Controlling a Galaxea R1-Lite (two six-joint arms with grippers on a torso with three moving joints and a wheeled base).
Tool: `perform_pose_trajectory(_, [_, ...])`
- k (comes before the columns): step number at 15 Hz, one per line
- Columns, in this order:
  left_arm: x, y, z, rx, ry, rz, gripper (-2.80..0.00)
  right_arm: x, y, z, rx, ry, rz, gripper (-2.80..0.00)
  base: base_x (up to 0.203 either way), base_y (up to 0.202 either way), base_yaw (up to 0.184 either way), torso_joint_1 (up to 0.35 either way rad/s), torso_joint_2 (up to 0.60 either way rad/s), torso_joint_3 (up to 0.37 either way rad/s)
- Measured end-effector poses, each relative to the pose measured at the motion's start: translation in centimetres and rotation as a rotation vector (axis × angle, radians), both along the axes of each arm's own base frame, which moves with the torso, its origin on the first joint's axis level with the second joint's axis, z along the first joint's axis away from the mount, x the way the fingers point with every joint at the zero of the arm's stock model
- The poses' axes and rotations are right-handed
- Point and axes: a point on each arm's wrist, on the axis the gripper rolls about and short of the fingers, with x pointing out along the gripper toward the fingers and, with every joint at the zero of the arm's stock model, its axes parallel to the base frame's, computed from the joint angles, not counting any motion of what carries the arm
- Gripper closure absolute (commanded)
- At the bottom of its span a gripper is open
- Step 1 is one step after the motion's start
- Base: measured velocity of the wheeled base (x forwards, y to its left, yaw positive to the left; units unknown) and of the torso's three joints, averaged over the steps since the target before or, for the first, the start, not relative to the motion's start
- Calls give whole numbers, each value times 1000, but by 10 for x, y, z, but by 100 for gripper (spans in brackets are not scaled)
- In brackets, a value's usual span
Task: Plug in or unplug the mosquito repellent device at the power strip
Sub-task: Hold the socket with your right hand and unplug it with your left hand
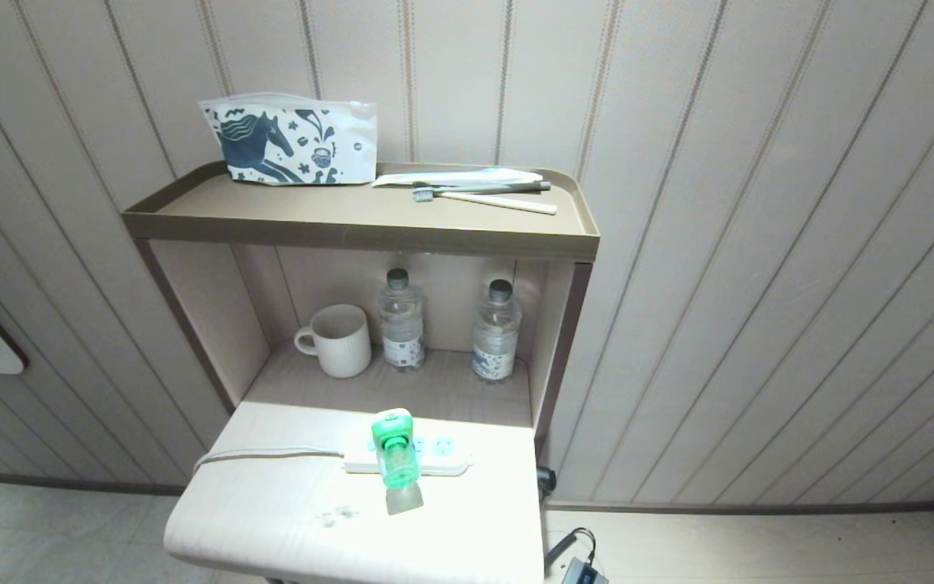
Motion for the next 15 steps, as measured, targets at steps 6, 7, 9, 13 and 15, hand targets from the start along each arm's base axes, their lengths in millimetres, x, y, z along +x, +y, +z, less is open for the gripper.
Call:
perform_pose_trajectory(6, [0, 0, 0, 11, 0, -1, 0, 0, 0, 0, -1, -1, 4, 0, 0, 0, 0, 0, 0, 0])
perform_pose_trajectory(7, [0, 0, 0, 14, 0, 1, 0, 0, 0, 0, -1, -2, 3, 0, 0, 0, 0, 0, 0, 0])
perform_pose_trajectory(9, [0, 0, 0, 27, 2, 2, 0, 0, 0, 0, -7, -5, 6, 0, 0, 0, 0, 0, 0, 0])
perform_pose_trajectory(13, [-14, 0, 54, 26, -80, -10, 0, 0, 0, 1, -11, -4, 13, 0, 0, 0, 0, 0, 0, 0])
perform_pose_trajectory(15, [-10, -1, 94, 12, -50, -32, 0, 0, 0, 1, -11, -4, 12, 0, 0, 0, 0, 0, 0, 0])
